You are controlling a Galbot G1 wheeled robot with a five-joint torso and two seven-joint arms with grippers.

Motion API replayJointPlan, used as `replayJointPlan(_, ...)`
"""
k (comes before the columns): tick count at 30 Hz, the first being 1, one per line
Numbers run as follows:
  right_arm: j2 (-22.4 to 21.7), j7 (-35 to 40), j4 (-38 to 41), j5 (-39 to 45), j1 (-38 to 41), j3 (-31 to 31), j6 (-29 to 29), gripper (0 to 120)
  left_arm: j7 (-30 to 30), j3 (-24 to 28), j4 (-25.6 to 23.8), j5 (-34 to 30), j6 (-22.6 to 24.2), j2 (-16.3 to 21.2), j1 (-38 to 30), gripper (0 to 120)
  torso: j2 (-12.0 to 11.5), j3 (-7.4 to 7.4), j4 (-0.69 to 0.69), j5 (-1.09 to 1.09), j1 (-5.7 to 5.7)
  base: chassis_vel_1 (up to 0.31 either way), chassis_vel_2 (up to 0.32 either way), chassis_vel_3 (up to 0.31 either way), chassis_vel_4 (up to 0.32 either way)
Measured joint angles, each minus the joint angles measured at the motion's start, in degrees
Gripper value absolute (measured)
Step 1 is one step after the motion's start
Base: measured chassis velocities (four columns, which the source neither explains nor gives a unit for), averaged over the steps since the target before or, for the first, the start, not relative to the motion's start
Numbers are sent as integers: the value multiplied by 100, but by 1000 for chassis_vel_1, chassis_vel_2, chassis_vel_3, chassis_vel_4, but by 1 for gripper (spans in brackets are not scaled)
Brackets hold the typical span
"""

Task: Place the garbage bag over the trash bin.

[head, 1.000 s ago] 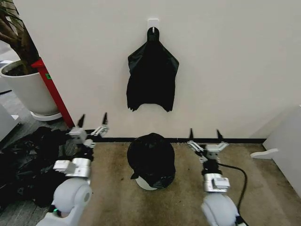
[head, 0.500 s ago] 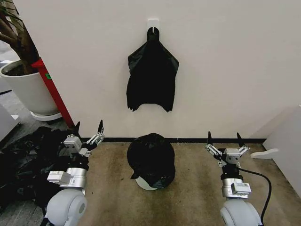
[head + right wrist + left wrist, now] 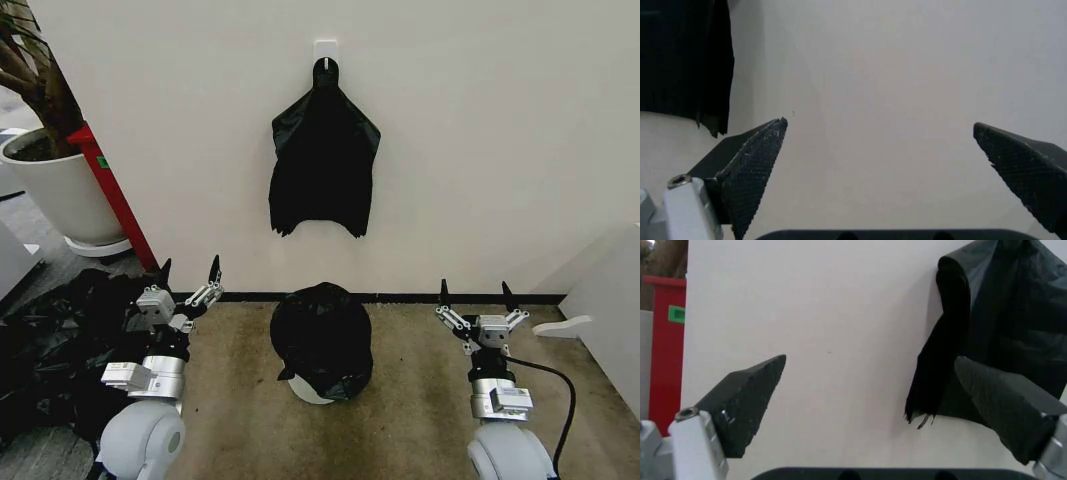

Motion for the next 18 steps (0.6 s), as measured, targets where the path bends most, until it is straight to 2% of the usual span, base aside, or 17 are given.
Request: replayJointPlan(18,0,-3,-8,1,6,-7,6,100,-8,5,8,-7,9,2,-5,100,0,0,0,-1,0,0,0,0,0)
